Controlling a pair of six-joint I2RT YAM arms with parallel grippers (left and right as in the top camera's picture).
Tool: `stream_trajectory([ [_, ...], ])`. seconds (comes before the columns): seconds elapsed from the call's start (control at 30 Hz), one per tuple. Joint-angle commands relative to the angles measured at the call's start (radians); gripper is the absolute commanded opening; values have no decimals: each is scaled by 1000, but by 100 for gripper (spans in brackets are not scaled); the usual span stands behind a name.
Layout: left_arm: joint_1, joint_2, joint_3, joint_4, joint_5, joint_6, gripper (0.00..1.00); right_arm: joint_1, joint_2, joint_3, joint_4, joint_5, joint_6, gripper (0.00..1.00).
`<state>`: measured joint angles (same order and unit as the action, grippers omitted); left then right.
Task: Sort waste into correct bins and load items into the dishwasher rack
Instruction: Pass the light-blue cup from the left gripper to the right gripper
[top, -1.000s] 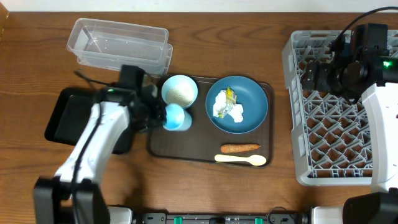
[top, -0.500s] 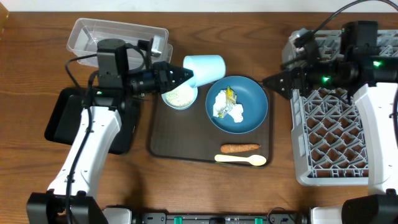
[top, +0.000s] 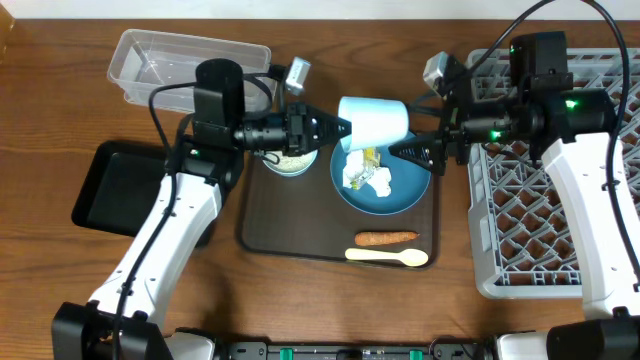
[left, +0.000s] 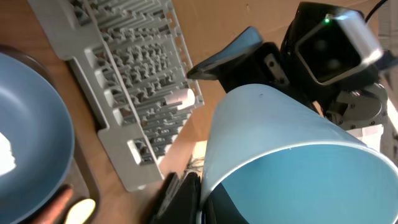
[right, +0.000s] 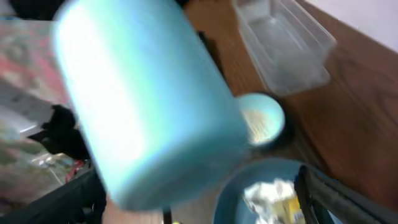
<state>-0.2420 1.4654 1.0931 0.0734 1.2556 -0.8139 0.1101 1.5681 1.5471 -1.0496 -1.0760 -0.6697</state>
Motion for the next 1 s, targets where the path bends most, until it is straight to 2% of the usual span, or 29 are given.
stream_trajectory([
  [0.0, -7, 3, 13, 8, 25, -43, 6, 9, -1, -7, -10, -183, -150, 95],
  [0.17, -8, 3, 13, 23, 37, -87, 6, 10, -1, -7, -11, -251, -192, 96],
  [0.27, -8, 3, 13, 43, 39, -113, 6, 9, -1, -7, -13, -277, -196, 93],
  [0.33, -9, 3, 13, 54, 39, -140, 6, 9, -1, -7, -13, -298, -204, 84],
  [0.37, -11, 3, 13, 62, 39, -148, 6, 9, -1, -7, -12, -306, -212, 74],
  [0.4, -13, 3, 13, 71, 39, -162, 6, 9, -1, -7, -11, -307, -215, 69],
  [0.7, -43, 3, 13, 134, 35, -252, 6, 9, -1, -7, -6, -317, -215, 72],
  [0.97, -50, 4, 13, 154, 35, -262, 6, 9, -1, -7, 14, -320, -214, 69],
])
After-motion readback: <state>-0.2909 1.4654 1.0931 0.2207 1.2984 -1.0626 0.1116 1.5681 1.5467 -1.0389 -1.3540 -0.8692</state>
